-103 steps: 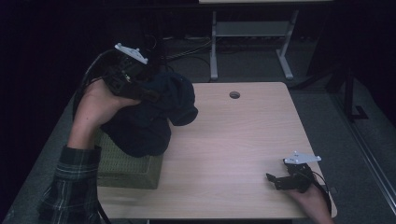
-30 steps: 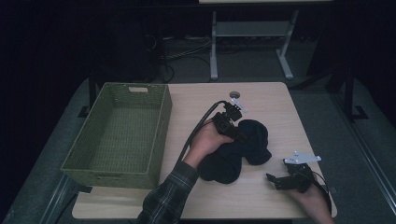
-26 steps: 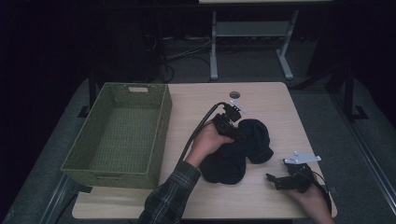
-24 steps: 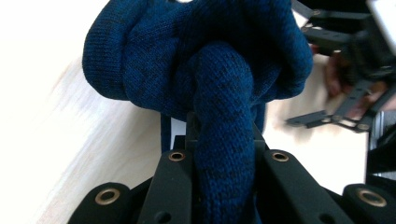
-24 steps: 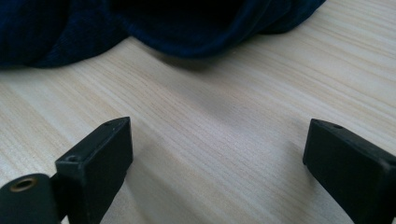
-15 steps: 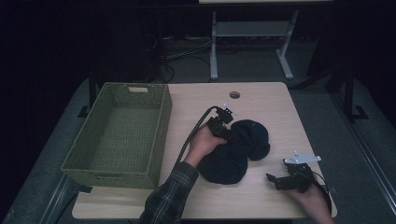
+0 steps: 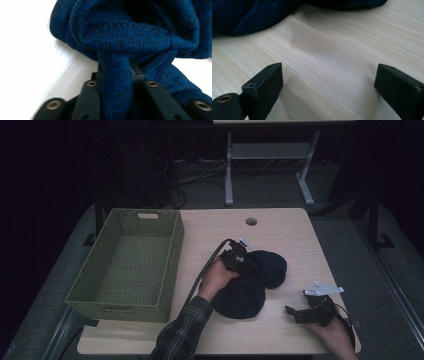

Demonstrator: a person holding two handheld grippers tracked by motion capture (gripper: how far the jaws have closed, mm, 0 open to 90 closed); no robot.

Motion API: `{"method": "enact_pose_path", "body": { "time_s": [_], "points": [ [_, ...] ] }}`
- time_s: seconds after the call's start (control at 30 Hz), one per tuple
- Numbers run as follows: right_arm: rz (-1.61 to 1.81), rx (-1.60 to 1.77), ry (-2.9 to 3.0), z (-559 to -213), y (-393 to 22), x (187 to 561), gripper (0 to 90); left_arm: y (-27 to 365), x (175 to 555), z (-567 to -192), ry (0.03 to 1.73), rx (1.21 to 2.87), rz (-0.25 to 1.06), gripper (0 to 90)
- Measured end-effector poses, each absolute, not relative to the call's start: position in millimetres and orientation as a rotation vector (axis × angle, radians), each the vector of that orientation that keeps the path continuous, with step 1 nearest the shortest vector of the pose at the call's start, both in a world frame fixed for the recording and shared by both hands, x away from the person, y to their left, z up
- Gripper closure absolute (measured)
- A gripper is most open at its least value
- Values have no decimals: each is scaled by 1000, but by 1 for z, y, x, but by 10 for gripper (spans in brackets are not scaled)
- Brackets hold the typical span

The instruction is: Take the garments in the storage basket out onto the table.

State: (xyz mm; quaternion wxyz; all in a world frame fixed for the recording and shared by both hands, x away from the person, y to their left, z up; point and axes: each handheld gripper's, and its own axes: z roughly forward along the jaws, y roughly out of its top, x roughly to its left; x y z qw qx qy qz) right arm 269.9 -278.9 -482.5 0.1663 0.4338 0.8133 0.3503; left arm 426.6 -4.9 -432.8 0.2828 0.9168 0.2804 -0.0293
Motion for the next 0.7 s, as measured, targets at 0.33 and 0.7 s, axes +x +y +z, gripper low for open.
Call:
{"method": "enact_pose_path", "body": {
  "time_s": [0.33,0.7],
  "points": [
    [997,1235,2316,-482,-279,270,80,10,420,-402,750,2432,72,224],
    [994,1233,2317,-482,-279,270,80,35,396,-374,716,2395,118,260]
  ]
}}
